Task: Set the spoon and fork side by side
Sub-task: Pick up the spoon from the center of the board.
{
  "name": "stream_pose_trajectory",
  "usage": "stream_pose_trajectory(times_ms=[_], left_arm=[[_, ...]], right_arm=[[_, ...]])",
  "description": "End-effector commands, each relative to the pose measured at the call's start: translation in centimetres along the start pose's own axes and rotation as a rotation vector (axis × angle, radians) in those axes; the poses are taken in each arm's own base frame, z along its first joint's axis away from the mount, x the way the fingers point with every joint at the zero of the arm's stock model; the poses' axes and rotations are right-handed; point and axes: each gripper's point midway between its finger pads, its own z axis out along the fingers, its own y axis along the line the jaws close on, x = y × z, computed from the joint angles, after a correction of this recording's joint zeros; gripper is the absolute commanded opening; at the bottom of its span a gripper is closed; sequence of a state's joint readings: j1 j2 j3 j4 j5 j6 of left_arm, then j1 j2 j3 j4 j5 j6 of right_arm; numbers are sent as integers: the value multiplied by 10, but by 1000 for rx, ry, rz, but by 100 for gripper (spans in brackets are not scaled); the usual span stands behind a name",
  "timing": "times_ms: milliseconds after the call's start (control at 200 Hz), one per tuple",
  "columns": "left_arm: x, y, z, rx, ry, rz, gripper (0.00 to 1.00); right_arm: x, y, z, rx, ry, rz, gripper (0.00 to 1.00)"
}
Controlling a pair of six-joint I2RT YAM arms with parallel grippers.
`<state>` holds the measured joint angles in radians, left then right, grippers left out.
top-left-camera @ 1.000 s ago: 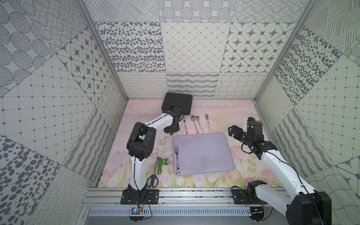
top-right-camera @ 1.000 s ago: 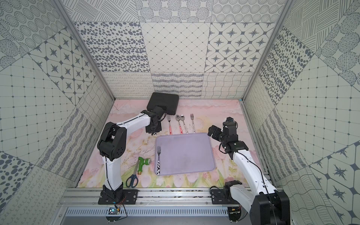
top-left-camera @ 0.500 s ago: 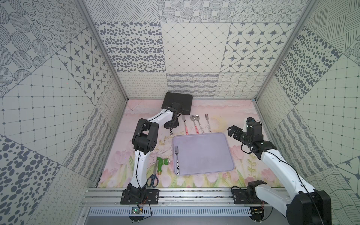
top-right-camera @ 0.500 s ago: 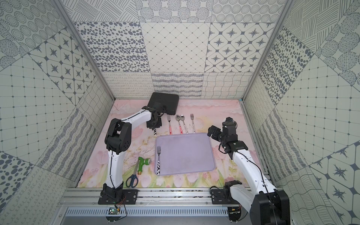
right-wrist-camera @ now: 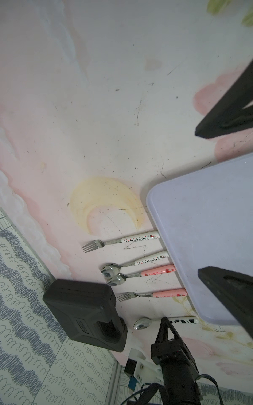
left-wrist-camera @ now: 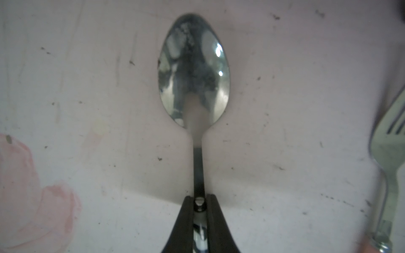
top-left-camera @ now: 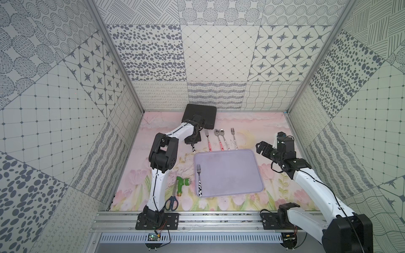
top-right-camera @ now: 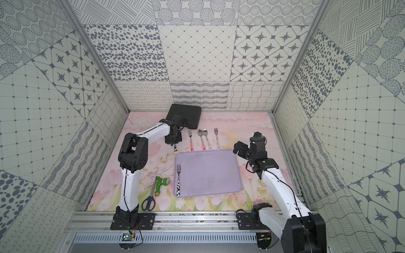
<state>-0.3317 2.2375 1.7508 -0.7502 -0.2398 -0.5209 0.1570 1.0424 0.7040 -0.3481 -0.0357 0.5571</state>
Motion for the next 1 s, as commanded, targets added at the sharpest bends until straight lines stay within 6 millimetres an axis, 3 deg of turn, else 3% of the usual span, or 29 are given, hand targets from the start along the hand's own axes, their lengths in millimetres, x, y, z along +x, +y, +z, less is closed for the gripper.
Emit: stream_pose_trajectory(times_ms=[0, 355, 670, 991], left_arm=[[19, 8, 6, -21, 79, 29, 4], [10, 11, -7, -31, 51, 49, 0], [-2, 9, -32, 1, -9, 34, 0], [5, 10, -55, 22, -35, 26, 0]], right_arm=[[-2, 1, 1, 2, -14, -13, 97], [-3, 3, 0, 0, -17, -17, 97], [-2, 5, -1, -2, -16, -19, 97], [-2, 6, -3, -4, -20, -22, 97]])
